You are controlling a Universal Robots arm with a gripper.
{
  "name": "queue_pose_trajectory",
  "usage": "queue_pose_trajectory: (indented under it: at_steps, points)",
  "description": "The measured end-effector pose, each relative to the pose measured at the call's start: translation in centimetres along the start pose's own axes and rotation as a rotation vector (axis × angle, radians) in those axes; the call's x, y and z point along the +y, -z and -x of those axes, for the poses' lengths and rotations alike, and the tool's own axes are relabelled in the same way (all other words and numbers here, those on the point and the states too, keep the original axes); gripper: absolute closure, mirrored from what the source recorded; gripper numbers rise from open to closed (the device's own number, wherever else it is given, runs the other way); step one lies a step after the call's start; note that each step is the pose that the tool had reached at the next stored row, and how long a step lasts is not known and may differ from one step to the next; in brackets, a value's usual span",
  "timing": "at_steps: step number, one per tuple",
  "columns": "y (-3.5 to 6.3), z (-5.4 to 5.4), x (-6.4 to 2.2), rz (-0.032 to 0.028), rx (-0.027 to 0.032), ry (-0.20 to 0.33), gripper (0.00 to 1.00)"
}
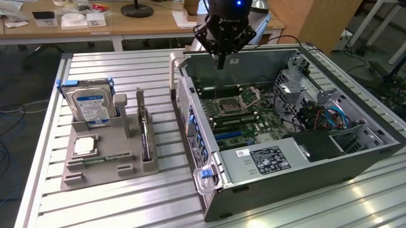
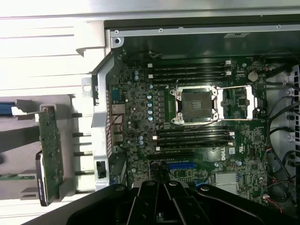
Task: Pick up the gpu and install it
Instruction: 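Reach for the gpu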
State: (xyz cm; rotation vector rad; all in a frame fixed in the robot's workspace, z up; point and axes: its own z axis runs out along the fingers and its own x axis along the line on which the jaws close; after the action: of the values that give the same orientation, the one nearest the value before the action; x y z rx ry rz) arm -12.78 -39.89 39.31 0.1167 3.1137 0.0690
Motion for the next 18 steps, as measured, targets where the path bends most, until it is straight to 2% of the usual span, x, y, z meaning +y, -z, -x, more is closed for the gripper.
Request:
queue_pose_trajectory:
  at_steps: [18]
  points:
    - [-0.01,-2.3,-0.33,-0.0002,0.001,0.0,0.89]
